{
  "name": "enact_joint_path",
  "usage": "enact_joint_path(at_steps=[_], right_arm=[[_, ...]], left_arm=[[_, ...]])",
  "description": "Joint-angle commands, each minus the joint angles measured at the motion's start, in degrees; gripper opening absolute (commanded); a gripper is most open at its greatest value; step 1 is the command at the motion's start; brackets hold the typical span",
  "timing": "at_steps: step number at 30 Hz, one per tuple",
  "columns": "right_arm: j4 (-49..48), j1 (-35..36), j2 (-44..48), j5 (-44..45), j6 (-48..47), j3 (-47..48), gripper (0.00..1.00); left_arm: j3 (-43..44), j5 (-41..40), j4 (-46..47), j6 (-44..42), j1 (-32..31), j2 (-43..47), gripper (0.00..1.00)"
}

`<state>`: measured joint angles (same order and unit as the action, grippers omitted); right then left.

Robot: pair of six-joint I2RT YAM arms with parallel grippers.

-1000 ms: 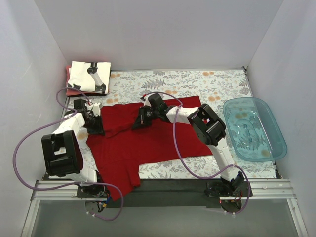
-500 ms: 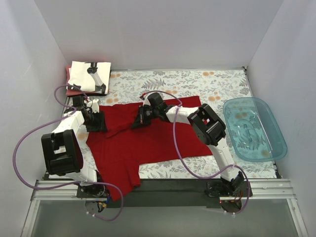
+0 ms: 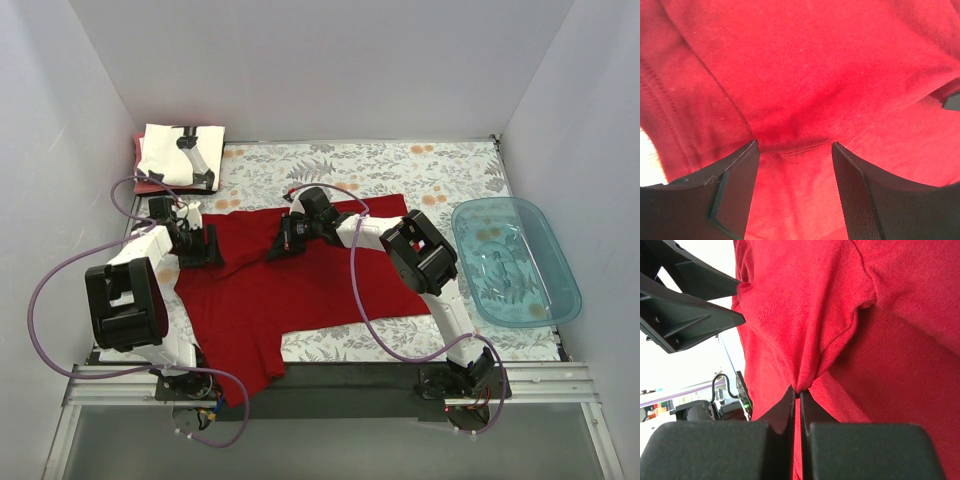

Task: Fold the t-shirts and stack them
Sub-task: Fold the tshirt

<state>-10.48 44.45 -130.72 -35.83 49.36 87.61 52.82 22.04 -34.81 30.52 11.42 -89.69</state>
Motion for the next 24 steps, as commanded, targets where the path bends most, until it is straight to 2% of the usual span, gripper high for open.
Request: enact_joint_path(at_steps=[1, 10, 13, 14, 15, 18, 20, 24], right_arm=[[-1.2, 0.3, 0.2, -1.0, 0.0, 1.8, 0.01], [-1.4, 0.4, 0.6, -1.3, 0.1, 1.4, 0.01], [-1.5, 0.4, 0.9, -1.4, 0.6, 1.3, 0.01], [-1.5, 0.3, 1.2, -1.7, 0.6, 1.2, 0.01], [-1.5, 0.4, 1.4, -1.8, 0.6, 1.2, 0.01], [-1.4, 0.4, 1.9, -2.2, 0.7, 1.2, 0.01], [-1.4, 0.4, 2.2, -2.5, 1.3, 1.0, 0.01], [-1.3, 0.4, 3.5, -3.0, 2.2, -0.1, 0.01]], left_arm=[[-0.9, 3.4, 2.6, 1.2, 0.1, 0.5, 0.58], [-1.3, 3.5, 2.3, 4.0, 0.1, 1.9, 0.56], [-0.4, 2.8, 0.5, 4.0, 0.1, 3.4, 0.43], [-0.2, 2.1, -0.1, 4.0, 0.1, 3.7, 0.36], [0.2, 1.8, -0.7, 3.8, 0.1, 3.6, 0.24], [1.9, 0.5, -3.7, 3.4, 0.1, 3.3, 0.05], [2.7, -0.6, -5.3, 3.0, 0.1, 3.0, 0.0], [3.1, -3.7, -6.6, 2.3, 0.2, 3.3, 0.0]])
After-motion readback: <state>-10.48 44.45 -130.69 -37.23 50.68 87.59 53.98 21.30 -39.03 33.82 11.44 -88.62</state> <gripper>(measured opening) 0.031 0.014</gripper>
